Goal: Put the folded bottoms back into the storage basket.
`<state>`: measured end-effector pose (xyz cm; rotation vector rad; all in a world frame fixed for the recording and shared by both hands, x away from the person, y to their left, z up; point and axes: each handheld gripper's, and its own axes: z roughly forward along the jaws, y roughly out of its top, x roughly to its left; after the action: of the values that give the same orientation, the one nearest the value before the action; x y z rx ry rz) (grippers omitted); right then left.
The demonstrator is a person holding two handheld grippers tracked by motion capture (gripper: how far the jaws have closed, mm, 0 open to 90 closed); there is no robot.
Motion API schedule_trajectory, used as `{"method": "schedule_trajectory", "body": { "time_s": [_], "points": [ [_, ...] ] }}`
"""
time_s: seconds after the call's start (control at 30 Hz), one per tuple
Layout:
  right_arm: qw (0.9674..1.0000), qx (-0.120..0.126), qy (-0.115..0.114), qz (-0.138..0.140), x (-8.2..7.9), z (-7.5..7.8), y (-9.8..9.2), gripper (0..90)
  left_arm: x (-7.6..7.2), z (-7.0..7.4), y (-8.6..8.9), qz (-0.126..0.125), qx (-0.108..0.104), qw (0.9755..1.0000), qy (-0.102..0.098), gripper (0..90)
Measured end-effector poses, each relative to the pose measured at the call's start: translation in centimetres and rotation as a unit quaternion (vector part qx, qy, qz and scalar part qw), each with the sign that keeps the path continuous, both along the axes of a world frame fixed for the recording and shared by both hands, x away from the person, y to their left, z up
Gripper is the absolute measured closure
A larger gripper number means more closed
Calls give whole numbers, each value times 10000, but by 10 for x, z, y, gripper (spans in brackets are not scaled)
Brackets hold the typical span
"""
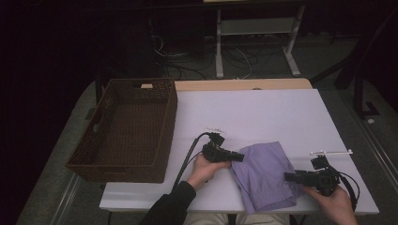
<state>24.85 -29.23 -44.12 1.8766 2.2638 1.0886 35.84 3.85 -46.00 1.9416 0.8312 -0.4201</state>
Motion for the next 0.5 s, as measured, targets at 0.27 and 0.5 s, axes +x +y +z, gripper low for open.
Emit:
{"method": "schedule_trajectory", "body": {
  "time_s": [0.27, 0.5],
  "points": [
    [9999, -80, 35, -73, -1, -2, 4, 728, 0, -1, -1, -20, 11, 10000, -11, 808],
    [9996, -242, 32, -131, 0, -1, 7, 855, -1, -1, -2, -32, 43, 10000, -24, 808]
  ]
}}
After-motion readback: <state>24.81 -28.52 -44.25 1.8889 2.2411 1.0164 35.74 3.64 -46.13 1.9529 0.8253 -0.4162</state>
